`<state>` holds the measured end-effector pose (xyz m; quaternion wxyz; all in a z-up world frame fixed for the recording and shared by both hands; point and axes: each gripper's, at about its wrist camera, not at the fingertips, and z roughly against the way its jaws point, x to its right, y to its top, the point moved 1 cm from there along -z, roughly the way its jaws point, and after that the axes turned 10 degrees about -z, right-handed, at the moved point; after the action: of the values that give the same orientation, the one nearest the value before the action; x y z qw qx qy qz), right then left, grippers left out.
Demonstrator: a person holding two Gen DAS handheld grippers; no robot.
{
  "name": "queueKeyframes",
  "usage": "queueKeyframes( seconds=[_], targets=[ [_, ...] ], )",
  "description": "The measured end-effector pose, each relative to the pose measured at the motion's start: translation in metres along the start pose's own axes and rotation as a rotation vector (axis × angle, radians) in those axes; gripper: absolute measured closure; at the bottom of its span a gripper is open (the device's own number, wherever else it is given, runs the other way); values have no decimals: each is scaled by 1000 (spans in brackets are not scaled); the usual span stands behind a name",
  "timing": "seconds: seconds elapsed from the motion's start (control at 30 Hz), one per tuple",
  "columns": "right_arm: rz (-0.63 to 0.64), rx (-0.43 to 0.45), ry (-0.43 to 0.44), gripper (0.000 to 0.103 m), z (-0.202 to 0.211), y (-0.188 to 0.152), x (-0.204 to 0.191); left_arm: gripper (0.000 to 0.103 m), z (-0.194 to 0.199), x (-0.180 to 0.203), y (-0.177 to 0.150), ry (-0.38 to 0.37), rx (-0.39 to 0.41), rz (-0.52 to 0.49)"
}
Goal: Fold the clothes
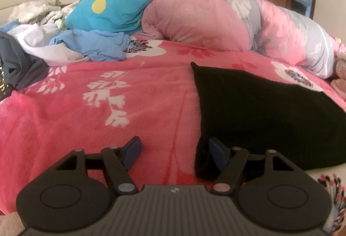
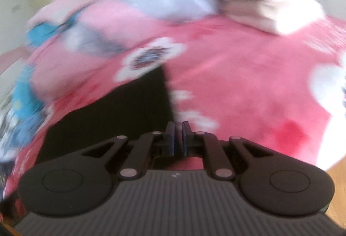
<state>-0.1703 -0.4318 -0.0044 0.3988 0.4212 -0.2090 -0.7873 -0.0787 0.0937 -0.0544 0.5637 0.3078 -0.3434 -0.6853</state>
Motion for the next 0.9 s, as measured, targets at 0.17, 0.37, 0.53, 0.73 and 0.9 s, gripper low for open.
queueKeyframes(
  seconds=[0.17,0.37,0.53,0.73,0.9],
  targets=[
    [300,-90,125,95,-34,-38,-62,32,16,-2,11,6,51,18],
    [389,-174,75,98,-57,-65,-56,32,21,24,23,-54,98,-62],
    [358,-148,-33,95,-30,-49,-34,32,9,35,32,-65,84,-95],
    [320,-44,89,95,-22,-42,-45,33,-21,13,55,-100,1,3],
    [342,-34,86,95,-50,-46,-50,36,-49,-9,76,-150,-68,91]
  ],
)
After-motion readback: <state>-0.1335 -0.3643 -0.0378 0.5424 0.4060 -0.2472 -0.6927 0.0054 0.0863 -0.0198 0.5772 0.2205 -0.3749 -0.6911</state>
